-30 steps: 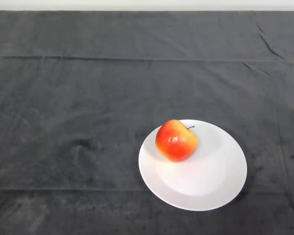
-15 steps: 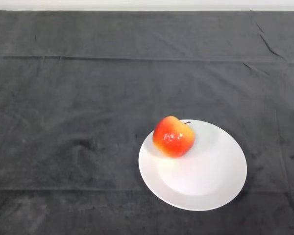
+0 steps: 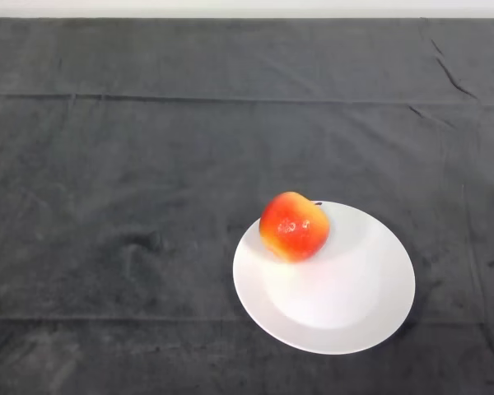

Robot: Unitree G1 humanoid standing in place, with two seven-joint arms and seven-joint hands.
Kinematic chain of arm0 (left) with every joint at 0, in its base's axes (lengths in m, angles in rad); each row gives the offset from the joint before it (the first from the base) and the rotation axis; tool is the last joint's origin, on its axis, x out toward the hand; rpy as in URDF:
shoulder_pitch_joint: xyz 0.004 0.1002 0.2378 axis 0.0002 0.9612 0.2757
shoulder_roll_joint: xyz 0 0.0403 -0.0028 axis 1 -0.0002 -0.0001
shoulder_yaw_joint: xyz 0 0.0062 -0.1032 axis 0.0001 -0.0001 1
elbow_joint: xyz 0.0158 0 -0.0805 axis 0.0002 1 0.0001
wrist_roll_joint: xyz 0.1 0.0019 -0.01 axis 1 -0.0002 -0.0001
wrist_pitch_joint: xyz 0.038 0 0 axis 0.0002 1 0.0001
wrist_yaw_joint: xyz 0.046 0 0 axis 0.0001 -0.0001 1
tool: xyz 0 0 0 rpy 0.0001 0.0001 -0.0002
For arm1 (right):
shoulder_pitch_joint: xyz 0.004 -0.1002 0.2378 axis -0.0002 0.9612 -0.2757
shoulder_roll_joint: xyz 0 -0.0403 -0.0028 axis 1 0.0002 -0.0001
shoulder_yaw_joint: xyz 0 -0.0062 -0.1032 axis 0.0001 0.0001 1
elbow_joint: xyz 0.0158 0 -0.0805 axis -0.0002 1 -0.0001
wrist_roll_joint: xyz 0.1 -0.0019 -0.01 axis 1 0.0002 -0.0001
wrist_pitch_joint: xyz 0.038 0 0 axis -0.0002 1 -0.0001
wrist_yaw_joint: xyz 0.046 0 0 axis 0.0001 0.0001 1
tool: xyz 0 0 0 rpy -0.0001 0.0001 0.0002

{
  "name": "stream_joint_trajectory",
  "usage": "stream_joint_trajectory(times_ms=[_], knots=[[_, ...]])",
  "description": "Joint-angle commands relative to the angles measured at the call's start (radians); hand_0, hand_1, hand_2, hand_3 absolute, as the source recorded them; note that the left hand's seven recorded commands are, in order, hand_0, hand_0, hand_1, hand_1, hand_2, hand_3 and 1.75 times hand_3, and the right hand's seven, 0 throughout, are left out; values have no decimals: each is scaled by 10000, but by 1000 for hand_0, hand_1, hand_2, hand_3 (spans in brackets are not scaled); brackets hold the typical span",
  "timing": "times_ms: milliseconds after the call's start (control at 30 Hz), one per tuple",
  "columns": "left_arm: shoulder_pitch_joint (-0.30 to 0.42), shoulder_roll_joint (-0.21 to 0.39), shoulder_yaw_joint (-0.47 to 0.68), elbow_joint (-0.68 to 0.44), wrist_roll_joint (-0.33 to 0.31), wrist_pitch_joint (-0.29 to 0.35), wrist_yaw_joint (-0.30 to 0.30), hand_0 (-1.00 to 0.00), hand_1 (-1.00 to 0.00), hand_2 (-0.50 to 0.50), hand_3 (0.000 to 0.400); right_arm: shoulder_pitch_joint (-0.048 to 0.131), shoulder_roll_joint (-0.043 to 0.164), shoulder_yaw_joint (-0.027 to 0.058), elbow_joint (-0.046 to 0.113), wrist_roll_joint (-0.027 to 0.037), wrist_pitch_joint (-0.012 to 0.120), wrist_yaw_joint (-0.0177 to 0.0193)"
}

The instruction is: Move the apple to the plate

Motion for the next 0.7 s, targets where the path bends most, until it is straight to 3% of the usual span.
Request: stream_joint_trajectory(times_ms=[33,700], knots=[[-269,-193,566,-51,316,-49,-127,0,0,0,0,-268,-425,-164,21,4,121,-33],[-300,-243,698,-14,375,-81,-294,0,0,0,0,-266,-424,-163,18,5,120,-35]])
